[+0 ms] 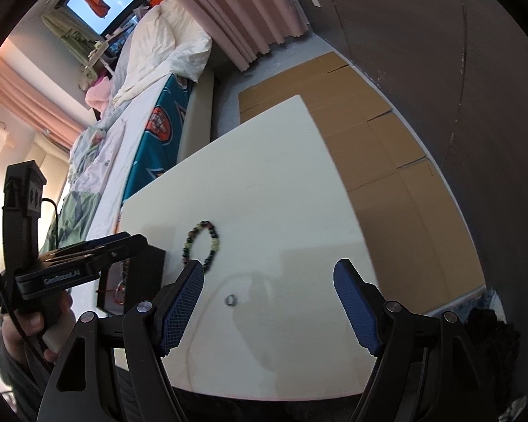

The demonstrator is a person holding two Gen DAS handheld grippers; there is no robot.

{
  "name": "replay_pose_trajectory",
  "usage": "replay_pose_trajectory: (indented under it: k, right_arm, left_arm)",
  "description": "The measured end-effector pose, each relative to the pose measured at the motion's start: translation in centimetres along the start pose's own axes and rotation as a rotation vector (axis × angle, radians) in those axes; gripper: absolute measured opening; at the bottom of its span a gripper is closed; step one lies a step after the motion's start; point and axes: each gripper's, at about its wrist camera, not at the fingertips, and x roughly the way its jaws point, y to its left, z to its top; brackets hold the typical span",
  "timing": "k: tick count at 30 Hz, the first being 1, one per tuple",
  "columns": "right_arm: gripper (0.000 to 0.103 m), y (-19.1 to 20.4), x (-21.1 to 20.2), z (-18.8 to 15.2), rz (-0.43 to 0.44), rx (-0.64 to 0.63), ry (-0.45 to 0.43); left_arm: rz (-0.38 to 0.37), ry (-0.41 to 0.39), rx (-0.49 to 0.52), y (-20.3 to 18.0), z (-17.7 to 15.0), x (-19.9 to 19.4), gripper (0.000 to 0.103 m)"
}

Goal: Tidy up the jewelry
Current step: 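Grasp the dark bead bracelet with green beads using the left gripper, then drop the dark bead bracelet in the box with left gripper while right grasps silver ring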

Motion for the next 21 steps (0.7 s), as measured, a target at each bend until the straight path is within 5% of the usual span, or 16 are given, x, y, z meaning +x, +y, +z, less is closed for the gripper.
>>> replay_pose_trajectory:
  k: [10, 12, 21]
  right_arm:
    - [0.077, -2.3, 0.7, 0.0, -0.010, 0.022, -0.004]
    - [0.077, -2.6, 1.0, -0.1, -0.013, 0.023, 0.002]
    - [0.077, -3.7, 1.5, -0.3, -0.030, 0.029, 0.017]
  left_arm:
    - [0.064, 0.084, 0.043, -0.8, 1.7, 4.3, 0.035]
    - [0.072, 0.091, 0.047, -0.9, 1.9, 4.9, 0.022]
    - [0.122, 0.142, 0.080, -1.4, 2.0, 7.5, 0.022]
